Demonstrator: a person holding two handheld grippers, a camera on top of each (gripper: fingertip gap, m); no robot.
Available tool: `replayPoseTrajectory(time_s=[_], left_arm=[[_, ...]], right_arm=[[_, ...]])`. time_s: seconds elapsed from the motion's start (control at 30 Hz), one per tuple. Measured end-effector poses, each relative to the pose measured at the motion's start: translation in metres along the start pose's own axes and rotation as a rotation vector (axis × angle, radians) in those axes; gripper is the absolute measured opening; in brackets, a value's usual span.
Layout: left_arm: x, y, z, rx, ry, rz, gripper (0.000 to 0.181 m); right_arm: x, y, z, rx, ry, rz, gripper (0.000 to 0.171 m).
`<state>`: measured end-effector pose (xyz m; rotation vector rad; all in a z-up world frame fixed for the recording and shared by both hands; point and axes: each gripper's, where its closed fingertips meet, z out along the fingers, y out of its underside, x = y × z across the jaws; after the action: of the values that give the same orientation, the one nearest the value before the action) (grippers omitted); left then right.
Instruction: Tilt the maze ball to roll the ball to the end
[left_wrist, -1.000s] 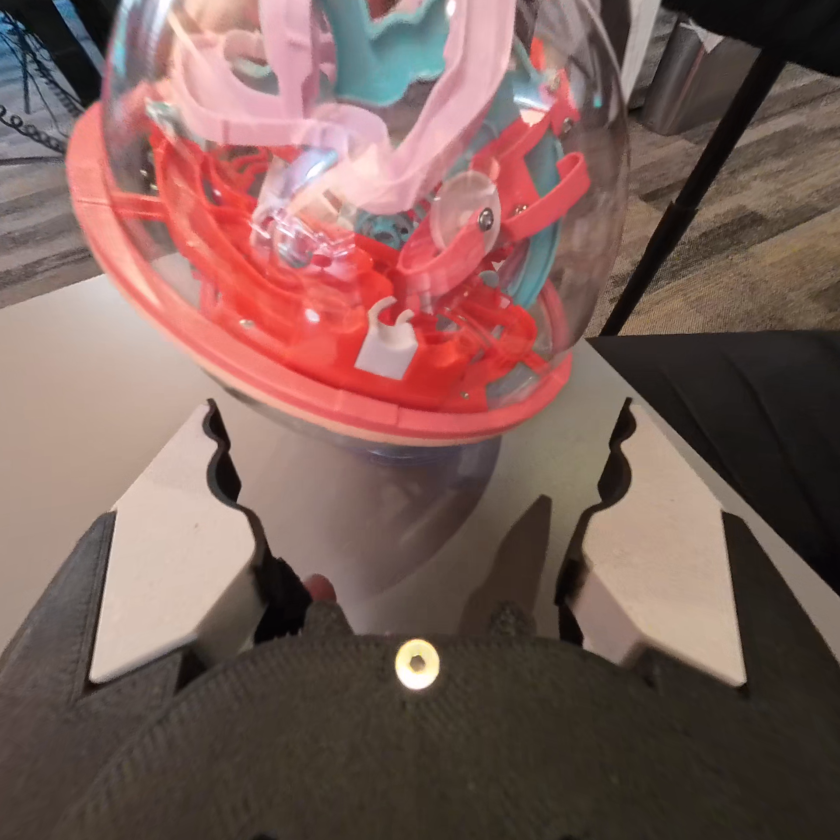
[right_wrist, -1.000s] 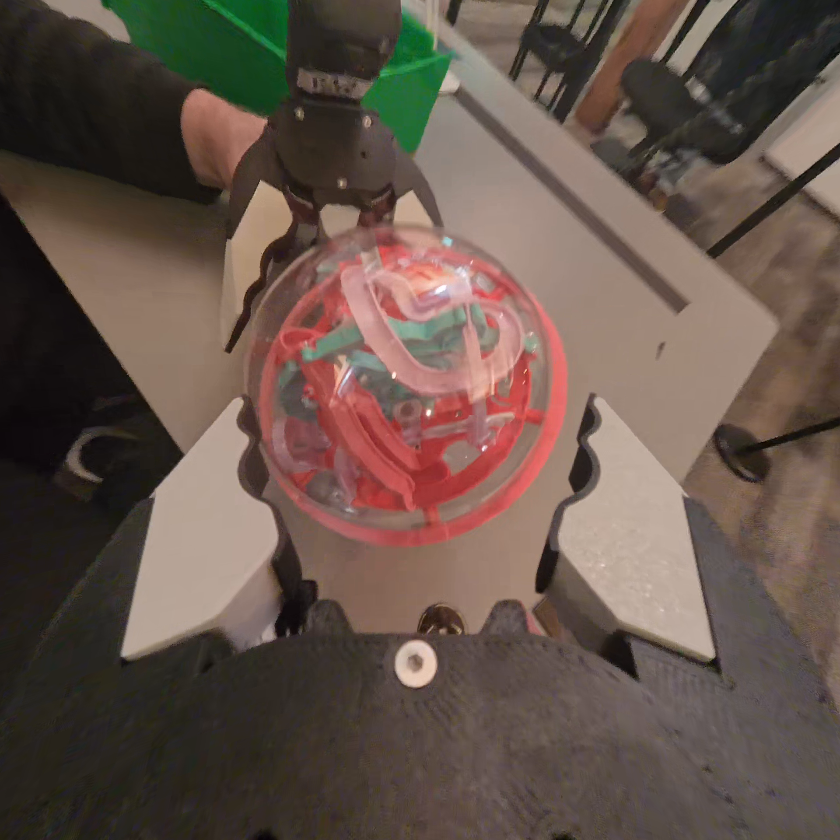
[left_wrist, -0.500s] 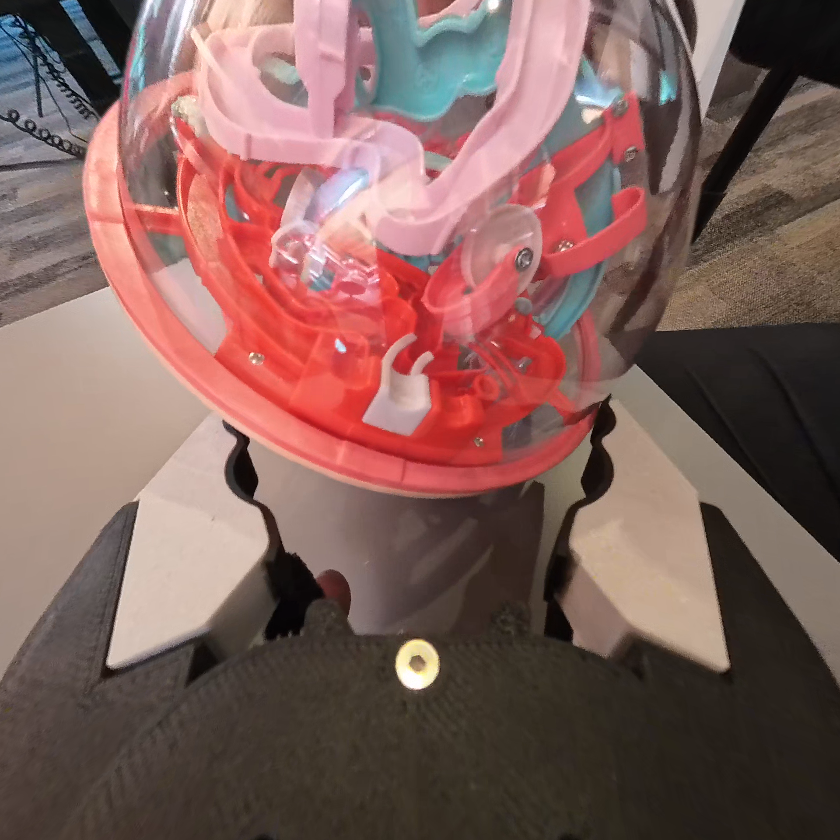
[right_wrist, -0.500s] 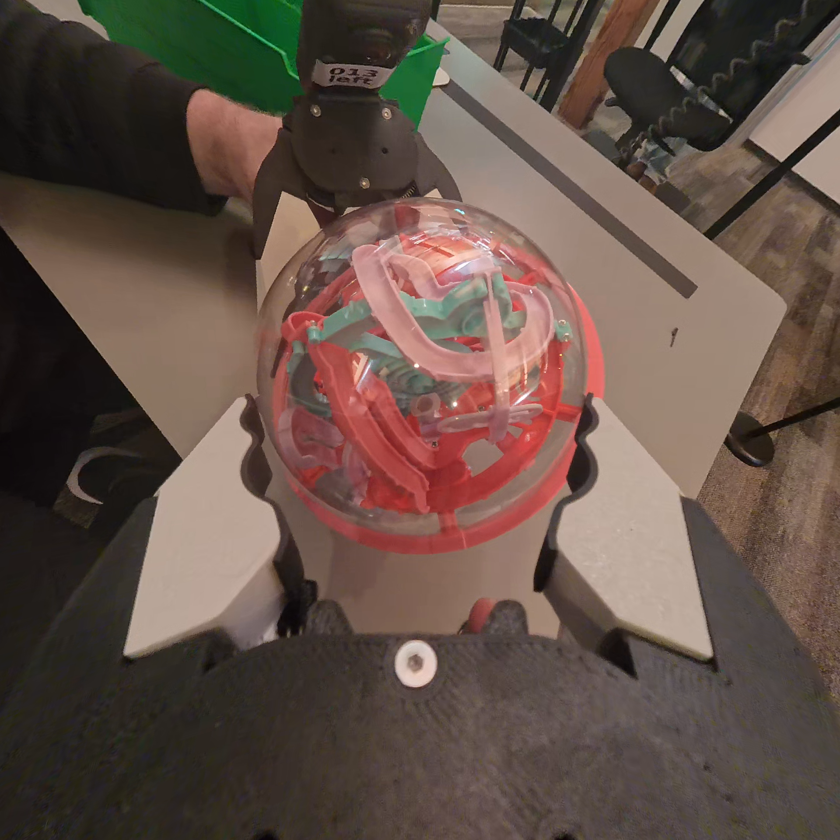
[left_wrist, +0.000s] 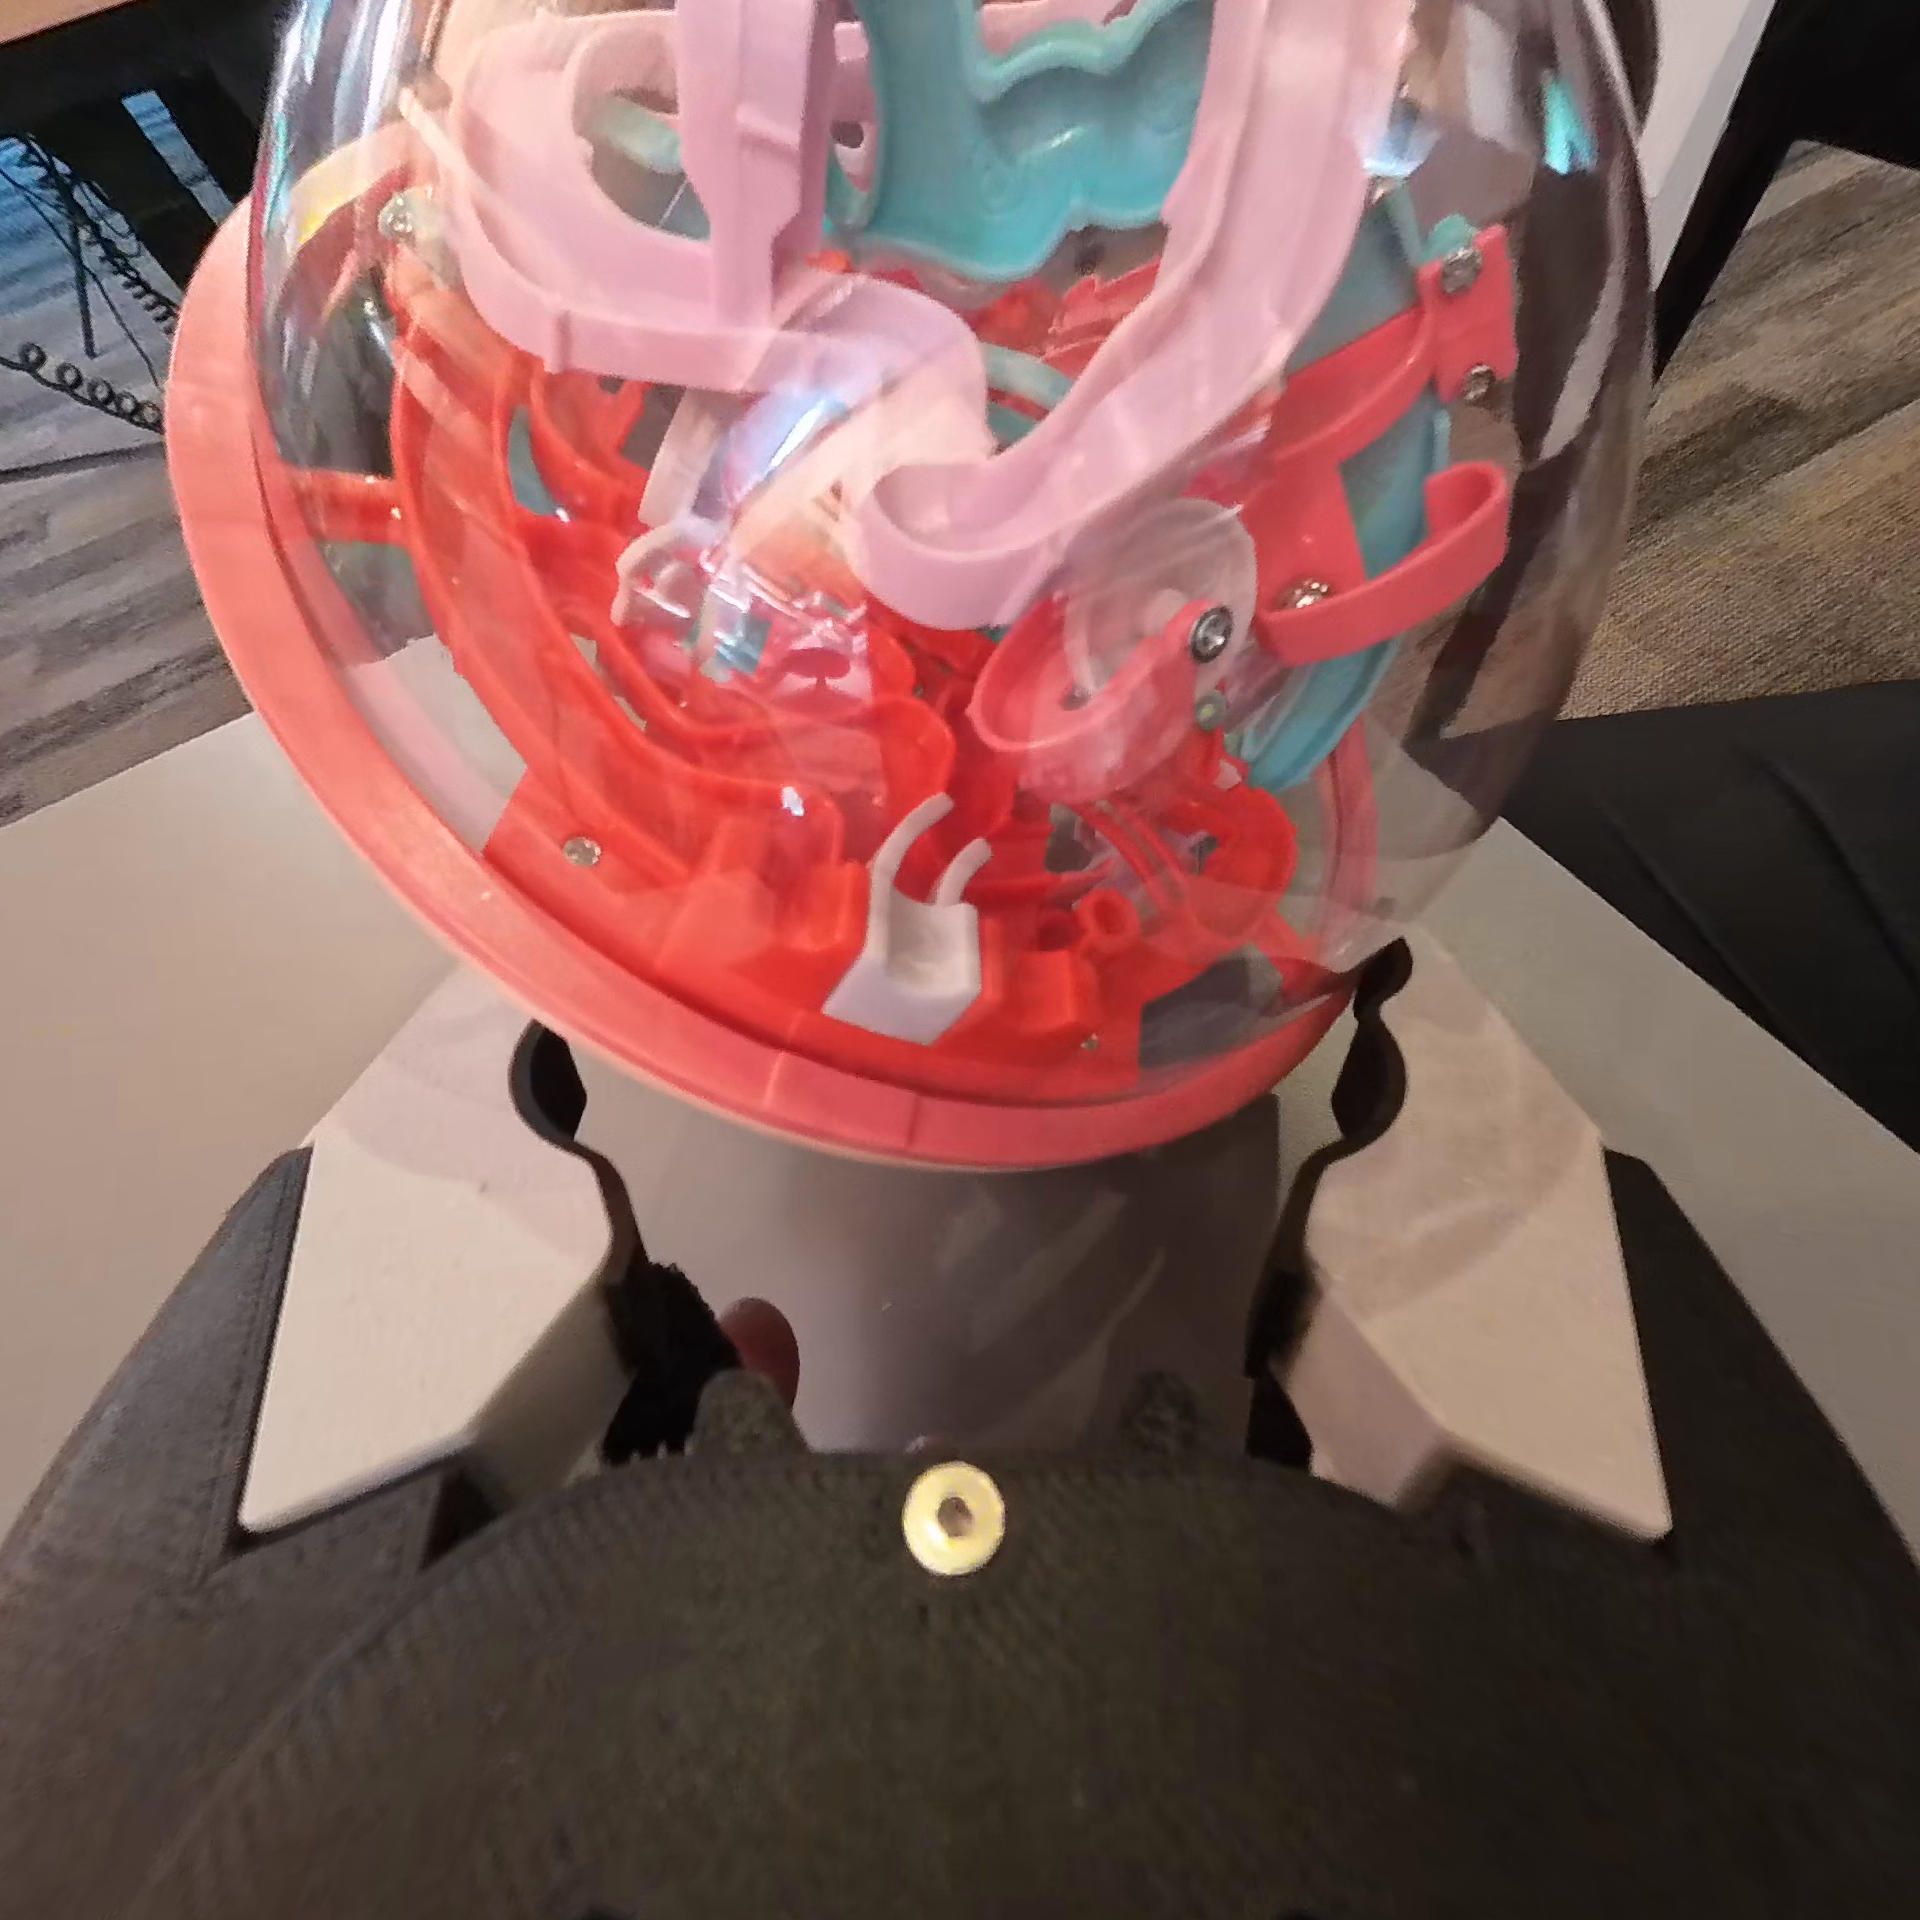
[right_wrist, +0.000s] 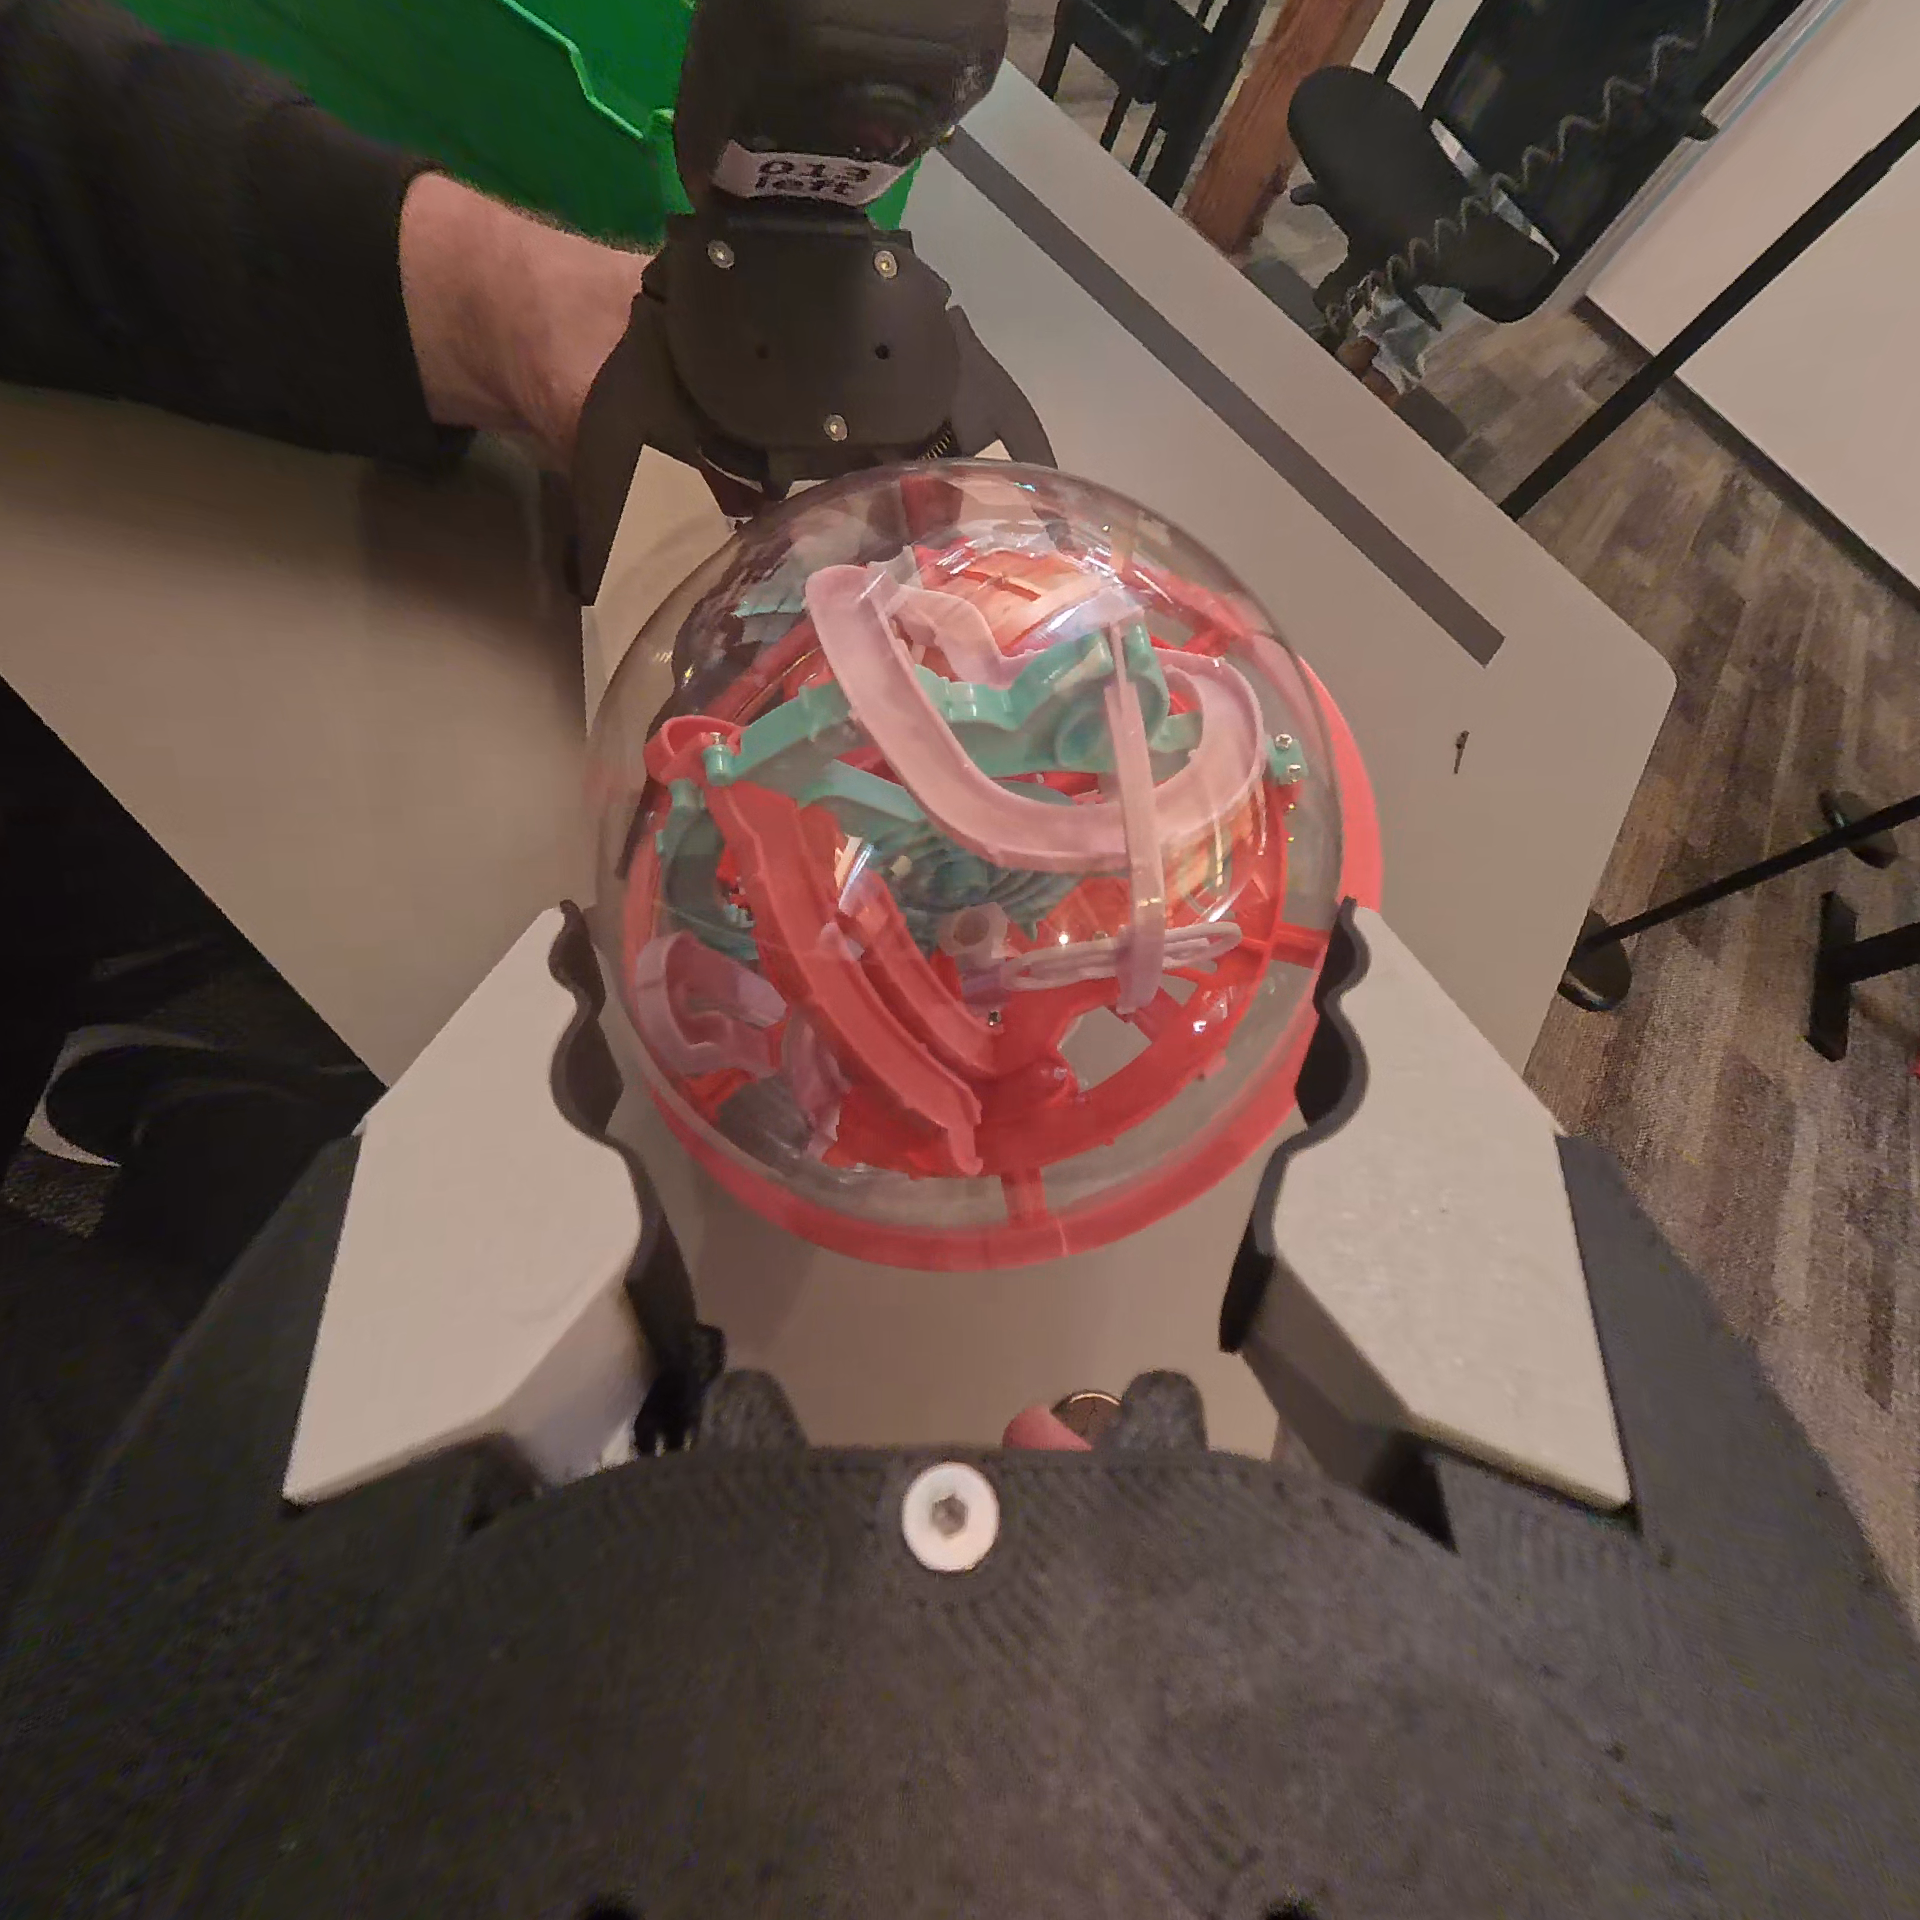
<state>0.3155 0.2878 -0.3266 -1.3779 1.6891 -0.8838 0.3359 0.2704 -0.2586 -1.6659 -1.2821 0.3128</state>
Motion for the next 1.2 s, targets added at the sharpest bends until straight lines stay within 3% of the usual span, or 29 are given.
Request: replayPoseTrajectory(time_s=[1.2], left_arm=[[-0.0043, 0.0011, 0.0024, 0.001, 0.036, -0.052, 0.145]], right_arm=[[0.0072, 0.0014, 0.0029, -0.003, -0.020, 0.037, 0.134]])
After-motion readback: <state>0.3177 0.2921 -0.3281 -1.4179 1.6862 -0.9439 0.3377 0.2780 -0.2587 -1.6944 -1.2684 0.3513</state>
